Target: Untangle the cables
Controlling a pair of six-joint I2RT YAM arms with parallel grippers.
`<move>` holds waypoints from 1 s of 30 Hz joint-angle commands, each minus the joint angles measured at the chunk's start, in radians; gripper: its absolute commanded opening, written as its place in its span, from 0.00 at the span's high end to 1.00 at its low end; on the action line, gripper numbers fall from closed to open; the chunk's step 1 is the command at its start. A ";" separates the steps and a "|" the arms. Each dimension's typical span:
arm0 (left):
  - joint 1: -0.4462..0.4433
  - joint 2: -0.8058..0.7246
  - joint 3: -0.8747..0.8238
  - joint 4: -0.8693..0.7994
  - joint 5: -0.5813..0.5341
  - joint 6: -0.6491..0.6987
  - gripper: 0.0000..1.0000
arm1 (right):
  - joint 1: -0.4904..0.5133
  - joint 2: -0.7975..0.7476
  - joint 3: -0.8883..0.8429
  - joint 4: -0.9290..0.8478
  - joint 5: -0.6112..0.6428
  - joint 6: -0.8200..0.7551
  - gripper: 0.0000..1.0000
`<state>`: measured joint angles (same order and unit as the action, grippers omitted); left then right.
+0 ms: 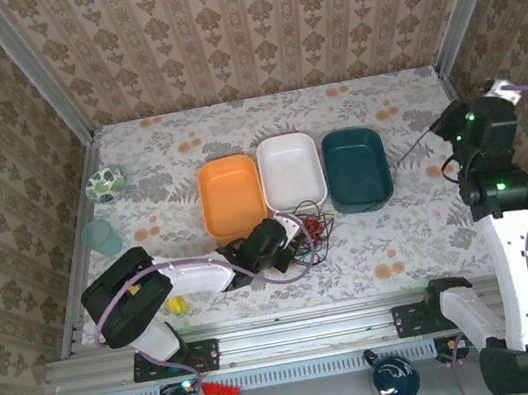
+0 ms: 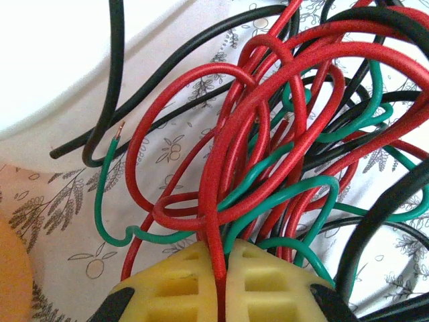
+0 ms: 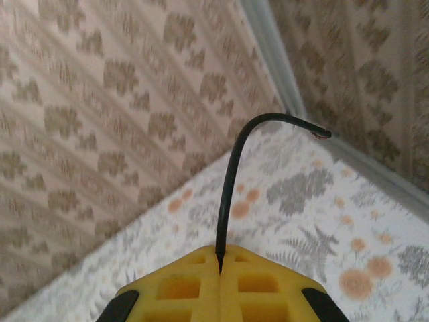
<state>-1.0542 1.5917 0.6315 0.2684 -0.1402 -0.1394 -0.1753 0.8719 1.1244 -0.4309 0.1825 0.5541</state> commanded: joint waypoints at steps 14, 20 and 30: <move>-0.001 0.030 -0.044 -0.188 -0.044 -0.022 1.00 | 0.081 0.153 0.204 0.100 -0.318 -0.072 1.00; 0.000 0.032 -0.033 -0.195 -0.046 -0.017 1.00 | 0.272 0.243 0.131 0.055 -0.092 -0.186 1.00; -0.002 0.025 -0.029 -0.211 -0.050 -0.023 1.00 | 0.324 0.260 -0.022 0.114 -0.084 -0.121 1.00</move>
<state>-1.0542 1.5818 0.6289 0.2466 -0.1566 -0.1577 0.1406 1.1484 1.0996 -0.3470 0.0547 0.4225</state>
